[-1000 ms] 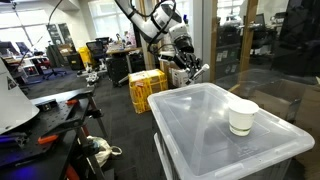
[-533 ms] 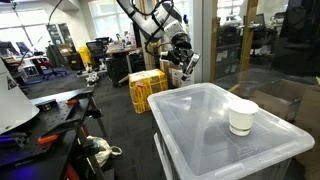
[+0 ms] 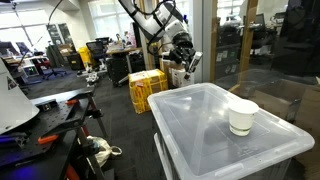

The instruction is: Put the marker inside the mug cup

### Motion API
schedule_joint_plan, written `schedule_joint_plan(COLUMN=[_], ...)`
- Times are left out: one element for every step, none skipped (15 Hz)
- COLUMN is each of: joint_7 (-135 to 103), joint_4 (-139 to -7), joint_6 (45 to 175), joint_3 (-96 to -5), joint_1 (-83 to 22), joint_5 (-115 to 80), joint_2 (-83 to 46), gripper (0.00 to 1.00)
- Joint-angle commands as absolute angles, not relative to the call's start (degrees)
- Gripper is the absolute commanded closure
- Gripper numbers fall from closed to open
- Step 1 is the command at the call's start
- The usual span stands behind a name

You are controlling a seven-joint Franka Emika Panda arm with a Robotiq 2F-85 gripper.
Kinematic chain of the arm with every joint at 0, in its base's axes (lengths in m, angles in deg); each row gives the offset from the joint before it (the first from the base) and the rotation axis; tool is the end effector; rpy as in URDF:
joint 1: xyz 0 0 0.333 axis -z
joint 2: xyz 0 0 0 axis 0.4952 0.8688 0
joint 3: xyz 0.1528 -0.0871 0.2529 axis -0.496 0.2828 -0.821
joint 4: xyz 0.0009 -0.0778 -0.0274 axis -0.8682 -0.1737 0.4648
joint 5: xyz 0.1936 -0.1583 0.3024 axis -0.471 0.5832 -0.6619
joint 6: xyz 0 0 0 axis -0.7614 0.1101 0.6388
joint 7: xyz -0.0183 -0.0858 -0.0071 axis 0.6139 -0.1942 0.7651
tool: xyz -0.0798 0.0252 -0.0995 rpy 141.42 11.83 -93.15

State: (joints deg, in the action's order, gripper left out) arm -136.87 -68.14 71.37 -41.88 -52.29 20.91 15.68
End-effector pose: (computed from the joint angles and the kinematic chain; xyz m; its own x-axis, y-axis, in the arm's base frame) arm 0.6193 0.0404 0.1220 0.1020 -0.5082 0.8552 -0.9542 0.1932 0.2286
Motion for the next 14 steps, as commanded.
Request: schedule_joint_plan(joint_7=[-137.67, -137.67, -138.96, -139.52, -140.89, -141.79, -142.78, -144.1, -145.52, -146.53, -147.58, -148.4, -149.12, -149.83], joint_4=[-67.58, -67.56, -67.51, -67.55, -67.32, -67.25, -67.03, -66.85, -66.69, -66.65, -66.59, -66.49, -66.44, -66.61], joint_6=[70.22, 70.22, 70.43, 70.52, 70.07, 69.98, 69.66, 69.38, 69.03, 68.89, 68.8, 68.75, 68.75, 69.08], joint_3=[-44.61, -44.62, -44.64, -45.02, -45.2, -45.32, -45.35, -45.25, -45.17, -45.23, -45.25, -45.28, -45.36, -45.39], joint_1=[-50.22, -50.22, -50.22, -49.97, -49.88, -49.82, -49.77, -49.85, -49.94, -49.89, -49.86, -49.79, -49.66, -49.51], joint_5=[22.61, 22.64, 22.76, 22.87, 22.86, 23.09, 23.12, 23.29, 23.49, 23.78, 24.1, 24.43, 24.83, 25.51], joint_2=[15.58, 15.58, 15.61, 15.56, 15.72, 15.8, 15.97, 16.13, 16.3, 16.35, 16.43, 16.54, 16.61, 16.56], gripper=[0.81, 0.95, 0.95, 0.95, 0.95, 0.95, 0.95, 0.95, 0.95, 0.95, 0.95, 0.95, 0.95, 0.95])
